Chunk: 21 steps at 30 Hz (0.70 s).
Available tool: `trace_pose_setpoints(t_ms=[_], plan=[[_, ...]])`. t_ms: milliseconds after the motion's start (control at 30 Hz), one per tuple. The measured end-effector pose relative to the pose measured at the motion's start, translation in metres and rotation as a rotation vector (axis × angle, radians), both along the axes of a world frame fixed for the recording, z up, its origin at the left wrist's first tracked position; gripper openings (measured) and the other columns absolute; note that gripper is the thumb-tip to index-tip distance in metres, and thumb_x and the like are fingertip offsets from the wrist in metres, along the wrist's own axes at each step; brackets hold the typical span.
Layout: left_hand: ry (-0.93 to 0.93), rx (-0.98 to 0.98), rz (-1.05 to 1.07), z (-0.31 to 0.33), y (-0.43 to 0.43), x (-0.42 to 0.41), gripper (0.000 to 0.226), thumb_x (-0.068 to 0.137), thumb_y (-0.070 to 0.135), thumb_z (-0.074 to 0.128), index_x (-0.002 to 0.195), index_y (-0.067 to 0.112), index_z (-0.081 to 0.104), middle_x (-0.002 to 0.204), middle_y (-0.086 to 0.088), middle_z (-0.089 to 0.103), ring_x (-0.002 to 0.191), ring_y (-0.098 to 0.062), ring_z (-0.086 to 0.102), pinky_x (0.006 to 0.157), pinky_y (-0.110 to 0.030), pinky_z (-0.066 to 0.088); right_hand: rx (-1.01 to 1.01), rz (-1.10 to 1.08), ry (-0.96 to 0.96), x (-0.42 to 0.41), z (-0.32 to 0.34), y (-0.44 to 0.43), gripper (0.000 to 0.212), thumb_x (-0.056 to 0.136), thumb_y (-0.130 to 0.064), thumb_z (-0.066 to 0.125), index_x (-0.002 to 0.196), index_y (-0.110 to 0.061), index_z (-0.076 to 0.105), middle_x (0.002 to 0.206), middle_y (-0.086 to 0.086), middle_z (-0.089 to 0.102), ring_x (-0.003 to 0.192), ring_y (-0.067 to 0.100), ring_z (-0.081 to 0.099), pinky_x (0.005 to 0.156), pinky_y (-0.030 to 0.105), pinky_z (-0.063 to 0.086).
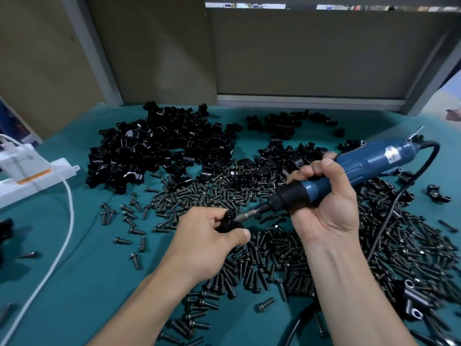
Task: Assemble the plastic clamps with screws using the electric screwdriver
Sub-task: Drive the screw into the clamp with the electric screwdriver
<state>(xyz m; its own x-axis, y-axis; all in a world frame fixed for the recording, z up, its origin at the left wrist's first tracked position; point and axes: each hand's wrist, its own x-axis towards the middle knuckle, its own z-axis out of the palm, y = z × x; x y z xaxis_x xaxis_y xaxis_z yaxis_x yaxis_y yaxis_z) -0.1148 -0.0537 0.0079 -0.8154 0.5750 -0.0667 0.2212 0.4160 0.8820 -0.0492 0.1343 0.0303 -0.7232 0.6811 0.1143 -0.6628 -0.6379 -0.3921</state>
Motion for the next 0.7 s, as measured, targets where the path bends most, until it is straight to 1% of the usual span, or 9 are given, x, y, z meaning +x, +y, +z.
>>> trace_pose_setpoints(t_ms=[100,167,200,267,367,467,533,600,700], plan=[[-0.074,-0.005,-0.045,0.002,0.000,-0.001,0.025,0.083,0.029,0.087,0.077,0.011,0.072,0.060,-0.002,0.064,0.057,-0.016,0.049,0.056,-0.024,0.038,-0.013,0.027,0.017,0.000,-0.002,0.000,0.020,0.084,-0.005,0.061,0.097,-0.020,0.058,0.067,-0.006,0.055,0.061,0.010,0.056,0.069,0.023,0.052],[-0.198,0.037,-0.099,0.010,-0.001,-0.002,0.012,0.083,0.023,0.086,0.083,0.014,0.078,0.081,-0.020,0.075,0.061,-0.018,0.051,0.063,-0.029,0.040,-0.034,0.041,0.001,0.002,-0.001,0.002,0.020,0.085,-0.006,0.060,0.101,-0.018,0.061,0.067,-0.006,0.056,0.061,0.010,0.057,0.069,0.024,0.052],[-0.270,0.076,-0.115,0.014,-0.003,-0.004,0.008,0.083,0.019,0.085,0.088,0.016,0.079,0.087,-0.023,0.075,0.058,-0.018,0.050,0.059,-0.027,0.040,-0.062,0.045,-0.019,0.003,-0.001,0.003,0.021,0.085,-0.007,0.061,0.103,-0.017,0.062,0.069,-0.005,0.056,0.062,0.010,0.058,0.068,0.025,0.053],[-0.391,0.160,-0.115,0.020,-0.010,-0.012,0.017,0.087,0.012,0.080,0.103,0.018,0.077,0.087,-0.022,0.077,0.049,-0.010,0.043,0.046,-0.018,0.034,-0.171,0.046,-0.057,0.006,0.001,0.006,0.025,0.084,-0.011,0.067,0.109,-0.012,0.063,0.074,-0.002,0.059,0.063,0.013,0.059,0.067,0.027,0.055],[-0.465,0.325,0.072,0.022,-0.018,-0.024,0.018,0.094,0.007,0.072,0.110,0.015,0.074,0.091,-0.012,0.079,0.048,-0.006,0.043,0.039,-0.016,0.029,-0.325,-0.028,-0.180,0.011,0.006,0.012,0.037,0.085,-0.008,0.068,0.120,-0.007,0.057,0.090,0.010,0.065,0.070,0.022,0.067,0.073,0.035,0.059],[-0.552,0.474,0.173,0.022,-0.017,-0.029,0.029,0.089,-0.012,0.068,0.109,0.008,0.073,0.089,-0.007,0.077,0.053,-0.004,0.054,0.042,-0.017,0.036,-0.256,-0.045,-0.394,0.009,0.011,0.014,0.050,0.091,0.001,0.053,0.139,-0.007,0.044,0.124,0.021,0.059,0.102,0.031,0.071,0.092,0.045,0.059],[-0.588,0.514,0.169,0.024,-0.019,-0.032,0.031,0.090,-0.014,0.066,0.110,0.008,0.073,0.089,-0.006,0.078,0.057,-0.005,0.060,0.046,-0.018,0.043,-0.199,-0.043,-0.531,0.005,0.011,0.011,0.052,0.094,0.012,0.047,0.141,-0.007,0.037,0.133,0.026,0.052,0.113,0.034,0.067,0.101,0.048,0.055],[-0.578,0.506,0.180,0.027,-0.023,-0.036,0.027,0.092,-0.009,0.067,0.109,0.010,0.072,0.090,-0.005,0.078,0.059,-0.008,0.062,0.051,-0.020,0.050,-0.110,-0.075,-0.678,0.001,0.010,0.009,0.050,0.093,0.017,0.050,0.138,-0.004,0.039,0.132,0.026,0.055,0.110,0.033,0.068,0.101,0.050,0.054],[-0.506,0.484,0.235,0.029,-0.031,-0.045,0.020,0.095,-0.002,0.070,0.106,0.014,0.072,0.089,-0.006,0.074,0.058,-0.008,0.061,0.056,-0.021,0.052,0.032,-0.150,-0.927,-0.007,0.011,0.008,0.050,0.090,0.015,0.062,0.134,-0.001,0.047,0.123,0.022,0.063,0.097,0.029,0.070,0.090,0.047,0.058]])
